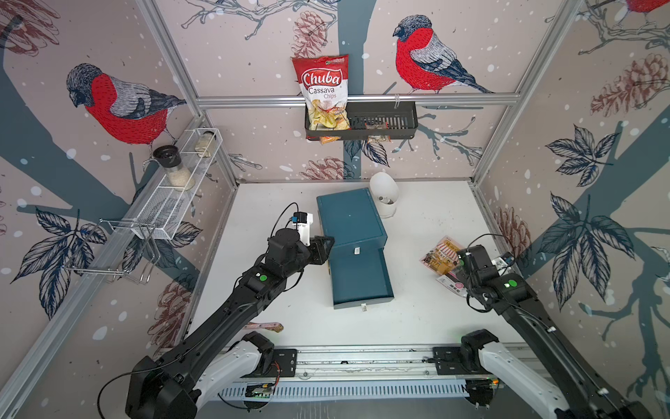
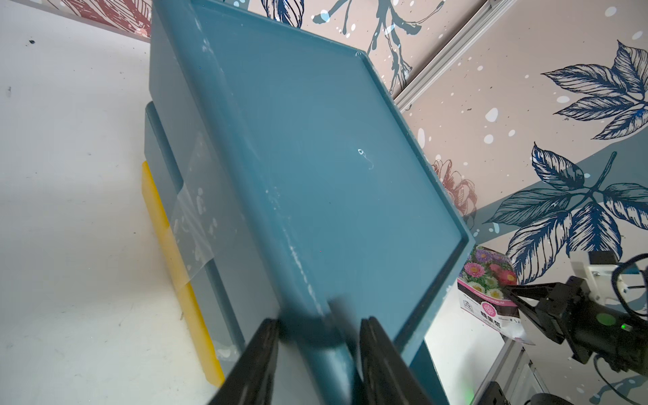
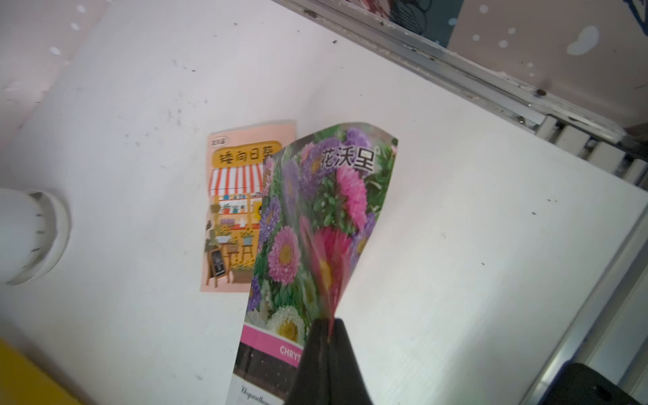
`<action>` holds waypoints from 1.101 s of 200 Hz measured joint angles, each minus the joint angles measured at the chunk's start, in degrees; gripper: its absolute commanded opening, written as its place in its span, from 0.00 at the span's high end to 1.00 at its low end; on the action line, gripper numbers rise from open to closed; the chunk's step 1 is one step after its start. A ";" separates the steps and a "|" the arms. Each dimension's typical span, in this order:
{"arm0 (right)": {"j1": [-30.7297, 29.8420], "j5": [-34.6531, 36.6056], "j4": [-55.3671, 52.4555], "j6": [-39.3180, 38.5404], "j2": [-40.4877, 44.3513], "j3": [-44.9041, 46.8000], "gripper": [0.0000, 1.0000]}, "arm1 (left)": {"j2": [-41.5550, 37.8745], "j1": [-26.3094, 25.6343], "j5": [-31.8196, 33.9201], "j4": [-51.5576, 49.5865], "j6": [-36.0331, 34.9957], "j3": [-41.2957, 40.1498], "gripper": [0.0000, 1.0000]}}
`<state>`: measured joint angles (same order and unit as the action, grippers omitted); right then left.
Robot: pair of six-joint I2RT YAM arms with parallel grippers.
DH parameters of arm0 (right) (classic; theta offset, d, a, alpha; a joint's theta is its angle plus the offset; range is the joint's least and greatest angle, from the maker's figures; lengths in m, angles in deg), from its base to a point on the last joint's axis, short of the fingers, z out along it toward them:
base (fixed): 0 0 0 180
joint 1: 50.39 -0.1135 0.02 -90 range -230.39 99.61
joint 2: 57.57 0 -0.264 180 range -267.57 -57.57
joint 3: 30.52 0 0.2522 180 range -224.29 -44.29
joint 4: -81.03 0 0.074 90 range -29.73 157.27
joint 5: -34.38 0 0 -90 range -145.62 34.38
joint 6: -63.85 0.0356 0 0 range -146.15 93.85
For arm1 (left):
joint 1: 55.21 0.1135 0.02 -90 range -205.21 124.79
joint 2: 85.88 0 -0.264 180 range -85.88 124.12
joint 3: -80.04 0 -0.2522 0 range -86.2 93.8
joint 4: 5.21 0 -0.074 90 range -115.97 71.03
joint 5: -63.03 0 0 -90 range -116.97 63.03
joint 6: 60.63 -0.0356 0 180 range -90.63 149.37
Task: Take the seed bags out of the drawer
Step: Adjust the seed packet at the center of the board.
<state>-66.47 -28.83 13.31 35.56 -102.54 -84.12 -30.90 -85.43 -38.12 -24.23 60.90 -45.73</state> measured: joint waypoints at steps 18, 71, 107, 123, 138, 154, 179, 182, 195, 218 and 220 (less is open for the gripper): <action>5.79 -3.61 2.49 -4.07 -1.22 1.92 1.00 | -0.04 0.00 -0.24 0.26 0.02 -0.31 0.58; 11.56 -9.51 9.35 -9.14 -8.90 5.09 1.00 | 0.00 0.00 -0.39 0.57 0.00 -0.57 0.58; 12.00 -11.54 13.68 -9.33 -13.79 7.74 1.00 | -0.26 0.00 -0.42 0.59 -0.11 -0.83 0.58; 12.00 -12.15 15.23 -9.46 -15.17 8.66 1.00 | -0.46 0.07 -0.44 0.59 -0.42 -0.92 0.58; 11.30 -12.52 16.76 -9.46 -16.28 8.94 1.00 | -0.61 0.13 -0.42 0.55 -0.46 -1.05 0.58; 9.81 -13.25 18.40 -9.44 -17.49 8.66 1.00 | -0.61 0.15 -0.42 0.68 -0.46 -1.14 0.58; 8.31 -13.20 20.72 -9.44 -20.22 7.23 1.00 | -0.50 0.15 -0.42 1.03 -0.44 -1.22 0.58; 8.24 -13.18 21.00 -9.44 -20.74 6.99 1.00 | -0.50 0.15 -0.42 1.14 -0.44 -1.29 0.58; 8.00 -13.00 21.90 -9.46 -22.86 5.86 1.00 | -0.52 0.15 -0.42 1.51 -0.44 -1.49 0.58; 7.80 -11.89 22.56 -9.44 -25.97 3.80 1.00 | -0.57 0.15 -0.39 2.03 -0.44 -1.79 0.58; 7.80 -11.67 22.51 -9.44 -26.23 3.61 1.00 | -0.59 0.15 -0.39 2.08 -0.44 -1.81 0.58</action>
<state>-58.67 -40.50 35.82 26.12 -128.77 -80.51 -31.49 -85.28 -38.52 -22.16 60.46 -47.54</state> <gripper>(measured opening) 0.069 0.420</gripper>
